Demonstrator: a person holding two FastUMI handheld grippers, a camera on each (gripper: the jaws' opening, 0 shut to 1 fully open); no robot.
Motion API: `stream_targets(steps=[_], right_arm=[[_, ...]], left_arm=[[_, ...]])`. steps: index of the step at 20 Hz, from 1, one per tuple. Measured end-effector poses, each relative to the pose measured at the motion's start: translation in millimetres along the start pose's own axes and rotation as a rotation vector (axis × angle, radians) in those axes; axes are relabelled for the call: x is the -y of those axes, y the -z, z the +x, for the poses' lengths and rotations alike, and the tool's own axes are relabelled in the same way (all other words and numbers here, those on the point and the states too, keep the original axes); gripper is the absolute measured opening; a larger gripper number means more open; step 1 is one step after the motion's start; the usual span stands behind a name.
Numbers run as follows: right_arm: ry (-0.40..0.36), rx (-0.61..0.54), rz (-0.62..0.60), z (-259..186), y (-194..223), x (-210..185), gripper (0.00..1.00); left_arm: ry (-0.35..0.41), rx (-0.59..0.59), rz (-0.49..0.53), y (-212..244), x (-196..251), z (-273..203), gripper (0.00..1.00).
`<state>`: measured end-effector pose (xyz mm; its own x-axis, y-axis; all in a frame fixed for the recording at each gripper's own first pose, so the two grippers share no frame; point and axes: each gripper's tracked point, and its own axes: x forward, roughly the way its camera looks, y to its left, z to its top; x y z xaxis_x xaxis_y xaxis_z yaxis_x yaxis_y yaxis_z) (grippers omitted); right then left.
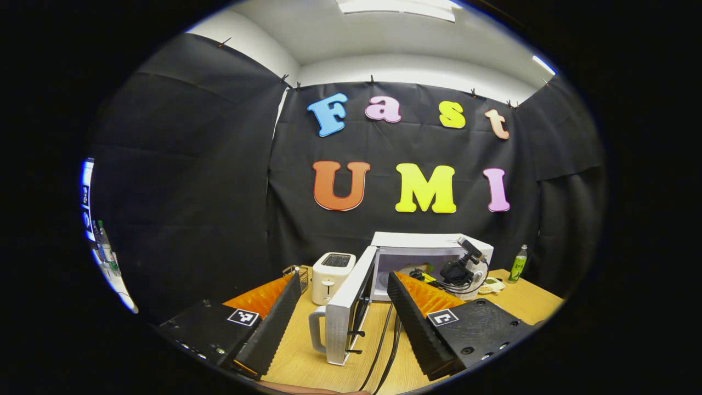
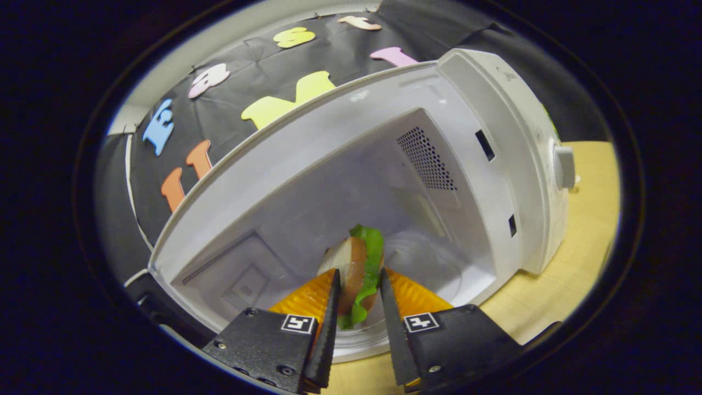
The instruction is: Open the microwave oven with the left hand, put the food in, and close the microwave oven.
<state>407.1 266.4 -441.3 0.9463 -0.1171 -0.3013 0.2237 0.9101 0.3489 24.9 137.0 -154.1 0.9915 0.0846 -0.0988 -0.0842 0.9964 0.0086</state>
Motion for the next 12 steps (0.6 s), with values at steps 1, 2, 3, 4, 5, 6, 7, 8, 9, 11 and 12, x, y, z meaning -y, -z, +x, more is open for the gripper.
stream_targets(steps=[1,2,3,4,5,6,7,8,9,11,12], right_arm=[[0.022,0.011,-0.041,1,1,4,0.36],[0.013,0.016,-0.073,2,4,2,0.55],[-0.003,0.019,-0.098,4,7,0,0.58],[-0.007,0.033,-0.121,3,5,0,0.64],[-0.002,0.059,-0.133,0,2,1,0.66],[-0.012,0.084,-0.148,-1,-2,-2,0.69],[-0.023,0.092,-0.171,-1,-3,-5,0.77],[-0.034,0.086,-0.186,-7,-2,-7,0.97],[-0.048,0.082,-0.189,-11,-2,-10,0.88],[-0.069,0.068,-0.189,-23,-4,-14,0.92],[-0.076,0.064,-0.191,-31,-7,-15,1.0]], left_arm=[[-0.003,-0.006,0.013,0,0,1,0.95],[-0.013,-0.008,0.021,-1,-4,1,0.95],[-0.019,-0.009,0.026,-1,-6,0,0.95],[-0.021,-0.012,0.028,0,-6,-1,0.95],[-0.022,-0.014,0.03,0,-6,-3,0.95],[-0.021,-0.021,0.03,2,-8,-5,0.95],[-0.023,-0.032,0.031,4,-9,-7,0.95],[-0.032,-0.043,0.035,7,-12,-8,0.95],[-0.043,-0.055,0.038,8,-17,-10,0.95],[-0.061,-0.069,0.044,10,-27,-16,0.95],[-0.06,-0.063,0.045,6,-28,-20,0.95]])
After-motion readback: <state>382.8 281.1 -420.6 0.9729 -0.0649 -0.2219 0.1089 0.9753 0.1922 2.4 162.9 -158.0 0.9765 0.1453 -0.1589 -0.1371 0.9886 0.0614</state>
